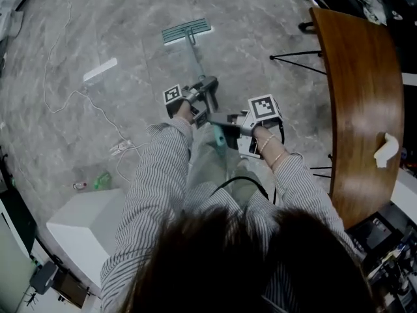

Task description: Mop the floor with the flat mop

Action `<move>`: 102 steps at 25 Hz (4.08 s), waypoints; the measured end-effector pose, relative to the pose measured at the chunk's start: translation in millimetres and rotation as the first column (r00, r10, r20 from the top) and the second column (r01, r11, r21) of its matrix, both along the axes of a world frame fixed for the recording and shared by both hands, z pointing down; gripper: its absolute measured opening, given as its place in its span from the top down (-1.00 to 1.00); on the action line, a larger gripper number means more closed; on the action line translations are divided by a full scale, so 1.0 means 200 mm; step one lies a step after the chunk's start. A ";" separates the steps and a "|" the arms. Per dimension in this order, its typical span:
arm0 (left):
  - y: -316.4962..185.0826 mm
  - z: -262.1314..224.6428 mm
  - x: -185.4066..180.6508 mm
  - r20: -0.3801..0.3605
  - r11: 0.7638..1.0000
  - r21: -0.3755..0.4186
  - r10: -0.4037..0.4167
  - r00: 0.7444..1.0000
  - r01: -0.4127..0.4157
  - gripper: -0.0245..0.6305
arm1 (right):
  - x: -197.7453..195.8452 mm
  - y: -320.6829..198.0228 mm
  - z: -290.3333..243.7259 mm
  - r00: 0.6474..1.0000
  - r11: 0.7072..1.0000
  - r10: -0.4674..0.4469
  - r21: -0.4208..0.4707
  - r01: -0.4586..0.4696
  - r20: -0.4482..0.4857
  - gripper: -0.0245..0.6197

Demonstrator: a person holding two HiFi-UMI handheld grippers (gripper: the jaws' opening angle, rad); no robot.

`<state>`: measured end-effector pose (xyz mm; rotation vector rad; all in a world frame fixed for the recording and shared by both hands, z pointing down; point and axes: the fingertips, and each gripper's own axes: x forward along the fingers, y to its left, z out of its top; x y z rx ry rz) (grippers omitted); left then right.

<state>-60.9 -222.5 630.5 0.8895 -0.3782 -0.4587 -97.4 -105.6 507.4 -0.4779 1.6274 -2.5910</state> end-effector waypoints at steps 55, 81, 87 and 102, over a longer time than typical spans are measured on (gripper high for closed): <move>1.35 -0.04 0.44 -0.136 0.967 0.020 -0.247 0.959 0.252 0.71 | 0.53 1.39 0.01 0.993 0.994 -0.106 0.019 0.107 -0.053 0.43; 2.12 -0.03 0.51 -0.050 0.998 -0.012 -0.061 0.997 0.061 0.74 | 0.51 2.15 0.02 0.986 0.987 -0.160 0.041 0.158 0.041 0.40; 2.15 -0.01 0.49 -0.042 0.999 -0.019 -0.033 0.999 0.033 0.75 | 0.49 2.19 0.05 0.989 0.989 -0.149 0.018 0.149 0.017 0.41; 2.16 -0.02 0.47 -0.033 0.999 -0.021 0.038 0.999 -0.039 0.79 | 0.43 2.20 0.05 0.991 0.991 -0.133 0.020 0.133 -0.003 0.41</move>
